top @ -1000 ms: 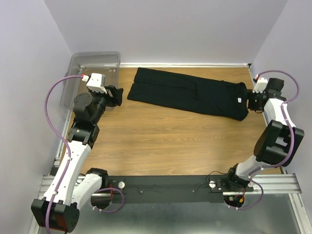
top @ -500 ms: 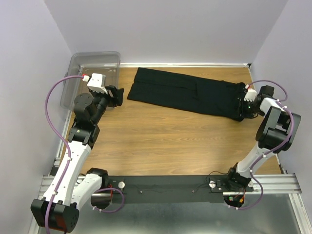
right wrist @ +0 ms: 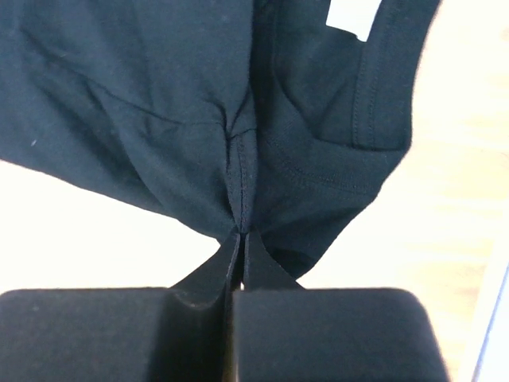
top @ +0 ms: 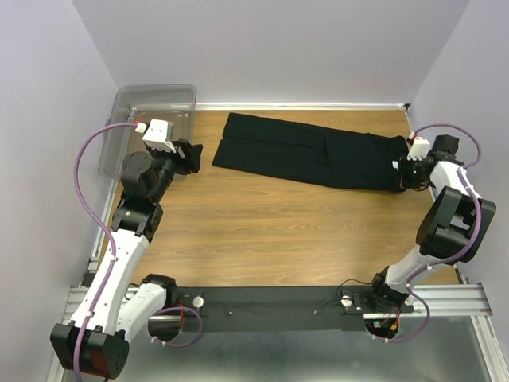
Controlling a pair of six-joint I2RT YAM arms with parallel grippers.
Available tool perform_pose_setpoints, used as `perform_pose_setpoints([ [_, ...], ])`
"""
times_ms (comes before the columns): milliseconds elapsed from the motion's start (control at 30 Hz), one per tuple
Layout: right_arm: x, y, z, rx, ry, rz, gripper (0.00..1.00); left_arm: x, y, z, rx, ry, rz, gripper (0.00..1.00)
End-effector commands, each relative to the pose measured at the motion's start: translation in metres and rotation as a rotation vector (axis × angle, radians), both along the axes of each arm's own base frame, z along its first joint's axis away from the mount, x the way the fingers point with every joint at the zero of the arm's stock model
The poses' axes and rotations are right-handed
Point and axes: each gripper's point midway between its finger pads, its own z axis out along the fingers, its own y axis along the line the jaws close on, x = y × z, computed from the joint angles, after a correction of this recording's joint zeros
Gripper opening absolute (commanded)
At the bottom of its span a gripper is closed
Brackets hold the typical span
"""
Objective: Fold and stack the t-shirts
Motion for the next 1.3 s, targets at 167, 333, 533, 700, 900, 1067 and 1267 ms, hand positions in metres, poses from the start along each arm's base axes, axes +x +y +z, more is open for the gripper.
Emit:
perform_pose_setpoints([
  [167,-0.030,-0.033,-0.009,-0.101,0.063,-0.055,0.35,0.002,-0.006,-0.002,0.014,-0.006,-0.028,0.73],
  [333,-0.034,-0.027,-0.015,-0.053,0.058,-0.039,0.39,0.004,-0.007,-0.006,0.014,0.005,-0.033,0.73],
  [533,-0.026,-0.023,-0.021,0.003,0.058,-0.039,0.49,0.004,-0.006,-0.006,0.015,0.006,-0.030,0.73],
  [700,-0.017,-0.011,-0.025,0.097,0.052,-0.033,0.39,0.004,-0.007,-0.007,0.016,0.007,-0.033,0.73],
  [900,-0.018,-0.017,-0.010,0.045,0.014,-0.031,0.01,0.004,-0.008,-0.007,0.016,0.007,-0.037,0.73],
  [1067,-0.023,-0.047,0.021,-0.146,-0.017,-0.087,0.00,0.003,-0.009,-0.007,0.015,0.008,-0.044,0.73],
  [1267,-0.033,-0.059,0.018,-0.215,0.009,-0.101,0.01,0.003,-0.011,-0.008,0.015,0.009,-0.054,0.73],
])
